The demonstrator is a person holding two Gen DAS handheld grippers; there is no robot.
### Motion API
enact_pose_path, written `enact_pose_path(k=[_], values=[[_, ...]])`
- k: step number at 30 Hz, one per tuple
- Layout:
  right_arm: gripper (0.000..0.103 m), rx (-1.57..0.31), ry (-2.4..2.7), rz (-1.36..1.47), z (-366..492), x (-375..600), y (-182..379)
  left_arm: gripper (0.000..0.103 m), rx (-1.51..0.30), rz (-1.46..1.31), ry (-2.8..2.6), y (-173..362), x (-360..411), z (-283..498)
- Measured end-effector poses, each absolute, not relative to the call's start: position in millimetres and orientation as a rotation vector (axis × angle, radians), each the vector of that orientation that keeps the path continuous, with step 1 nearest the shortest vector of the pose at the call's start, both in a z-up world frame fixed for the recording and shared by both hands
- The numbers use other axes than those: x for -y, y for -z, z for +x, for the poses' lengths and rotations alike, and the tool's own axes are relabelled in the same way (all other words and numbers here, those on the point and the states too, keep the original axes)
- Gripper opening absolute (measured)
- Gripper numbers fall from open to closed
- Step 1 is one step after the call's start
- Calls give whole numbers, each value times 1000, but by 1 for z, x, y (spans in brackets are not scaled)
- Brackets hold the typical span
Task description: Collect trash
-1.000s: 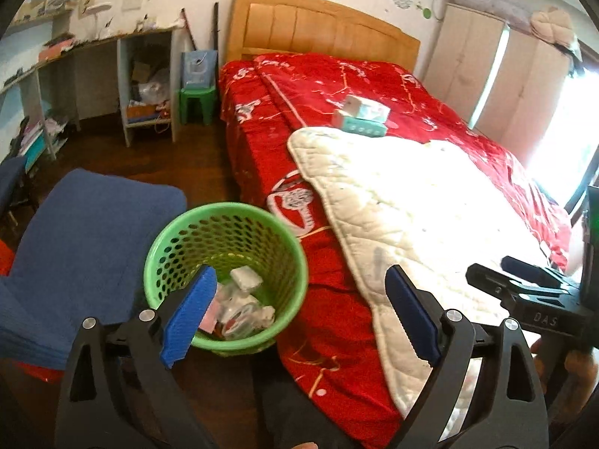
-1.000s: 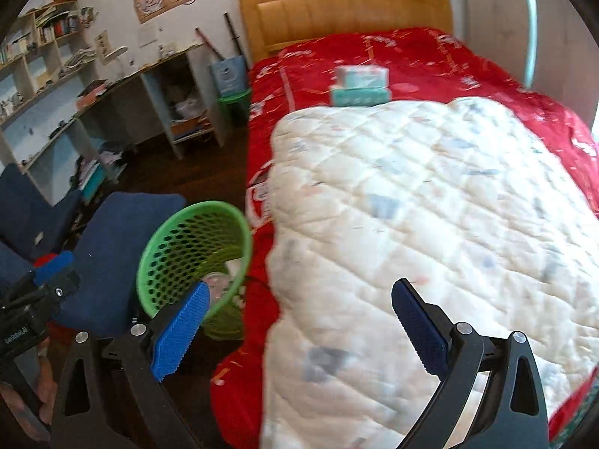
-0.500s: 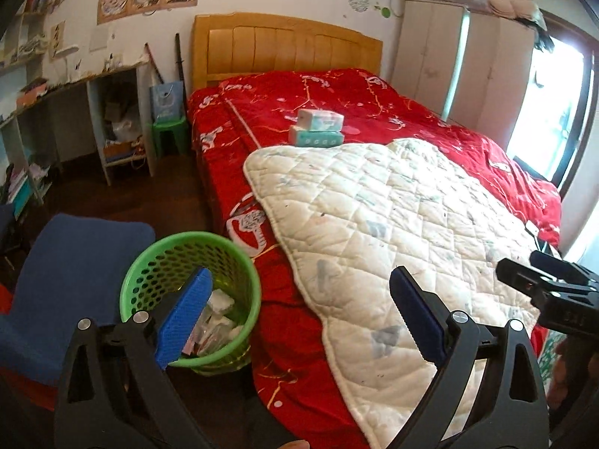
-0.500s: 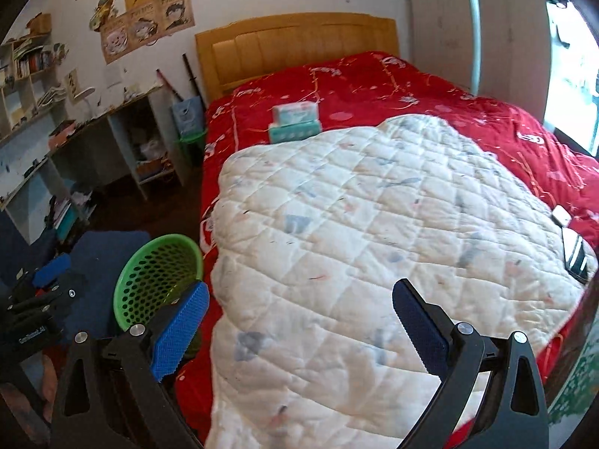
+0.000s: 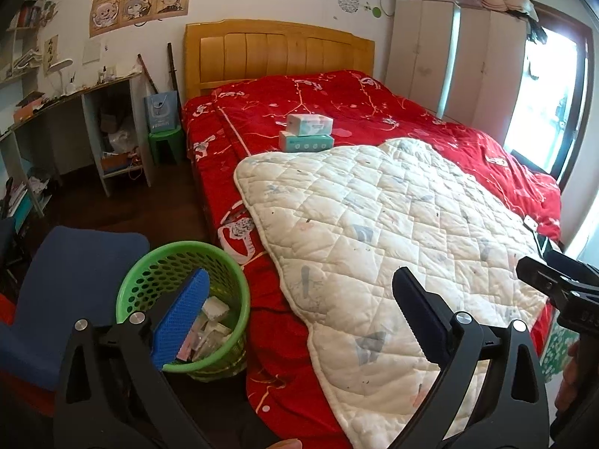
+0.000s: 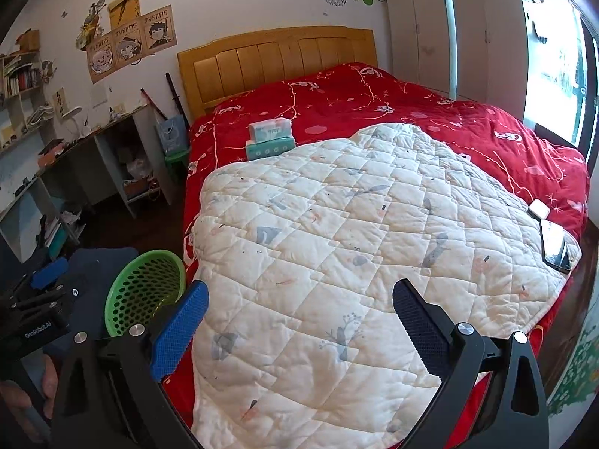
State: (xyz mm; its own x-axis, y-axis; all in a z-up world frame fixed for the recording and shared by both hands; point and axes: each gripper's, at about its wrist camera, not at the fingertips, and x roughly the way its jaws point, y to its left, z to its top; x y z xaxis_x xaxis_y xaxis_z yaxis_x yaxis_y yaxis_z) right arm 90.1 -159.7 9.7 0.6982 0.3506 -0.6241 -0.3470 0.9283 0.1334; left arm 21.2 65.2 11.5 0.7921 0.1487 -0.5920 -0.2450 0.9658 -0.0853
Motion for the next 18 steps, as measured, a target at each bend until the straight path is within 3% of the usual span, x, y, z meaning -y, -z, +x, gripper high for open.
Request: enact_pose_path(k=[18], values=[[96,-684,-383,6,91,165,-14,97,-603,-163,-233,-17,-65,19]])
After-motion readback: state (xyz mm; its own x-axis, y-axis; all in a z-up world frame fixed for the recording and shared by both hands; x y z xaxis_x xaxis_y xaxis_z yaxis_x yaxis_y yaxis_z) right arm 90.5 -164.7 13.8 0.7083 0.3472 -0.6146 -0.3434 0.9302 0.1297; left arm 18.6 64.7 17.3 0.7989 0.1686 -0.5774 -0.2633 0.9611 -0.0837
